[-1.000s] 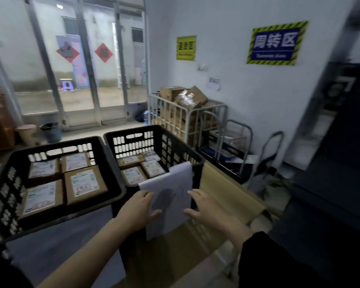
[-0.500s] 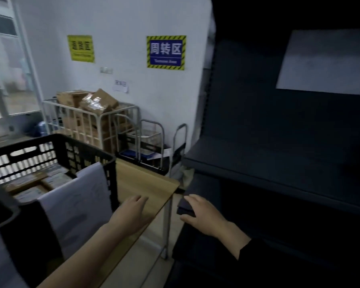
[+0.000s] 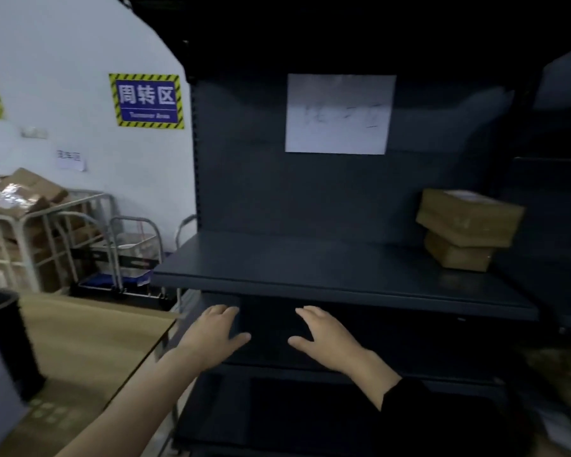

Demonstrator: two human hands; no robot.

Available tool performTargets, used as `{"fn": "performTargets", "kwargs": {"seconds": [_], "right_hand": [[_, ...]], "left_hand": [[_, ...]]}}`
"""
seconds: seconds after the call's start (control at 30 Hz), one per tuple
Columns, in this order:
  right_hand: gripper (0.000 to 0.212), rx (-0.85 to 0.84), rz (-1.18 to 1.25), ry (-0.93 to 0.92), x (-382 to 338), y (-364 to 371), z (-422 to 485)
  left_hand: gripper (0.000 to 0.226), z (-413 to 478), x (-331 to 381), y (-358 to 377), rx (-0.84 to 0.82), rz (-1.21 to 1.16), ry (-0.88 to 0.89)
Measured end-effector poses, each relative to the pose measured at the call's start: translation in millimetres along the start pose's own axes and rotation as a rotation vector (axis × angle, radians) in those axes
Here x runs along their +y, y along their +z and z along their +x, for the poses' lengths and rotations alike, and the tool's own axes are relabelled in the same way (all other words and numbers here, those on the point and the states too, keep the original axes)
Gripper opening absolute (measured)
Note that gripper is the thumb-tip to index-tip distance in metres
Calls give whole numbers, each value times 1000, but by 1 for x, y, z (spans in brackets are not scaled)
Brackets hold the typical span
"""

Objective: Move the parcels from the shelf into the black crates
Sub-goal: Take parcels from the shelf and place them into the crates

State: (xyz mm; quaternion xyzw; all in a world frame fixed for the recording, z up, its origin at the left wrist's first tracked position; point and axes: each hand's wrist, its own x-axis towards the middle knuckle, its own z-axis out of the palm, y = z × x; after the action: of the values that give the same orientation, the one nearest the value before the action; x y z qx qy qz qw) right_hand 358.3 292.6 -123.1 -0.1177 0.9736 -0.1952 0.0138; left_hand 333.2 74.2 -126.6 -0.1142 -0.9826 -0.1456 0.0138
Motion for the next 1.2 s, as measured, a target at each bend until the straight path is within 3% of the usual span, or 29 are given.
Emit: {"fn": "performTargets", "kwargs": {"seconds": [0.53, 1.0, 1.2], "right_hand": [[67, 182, 16, 197, 213, -117, -53], [66, 340, 69, 419, 329, -174, -36], [56, 514, 113, 524, 368, -205, -16]], "left_hand": [[69, 102, 228, 47, -32, -32, 230], [62, 222, 339, 71, -82, -156, 425], [62, 285, 372, 66, -74, -292, 476]]}}
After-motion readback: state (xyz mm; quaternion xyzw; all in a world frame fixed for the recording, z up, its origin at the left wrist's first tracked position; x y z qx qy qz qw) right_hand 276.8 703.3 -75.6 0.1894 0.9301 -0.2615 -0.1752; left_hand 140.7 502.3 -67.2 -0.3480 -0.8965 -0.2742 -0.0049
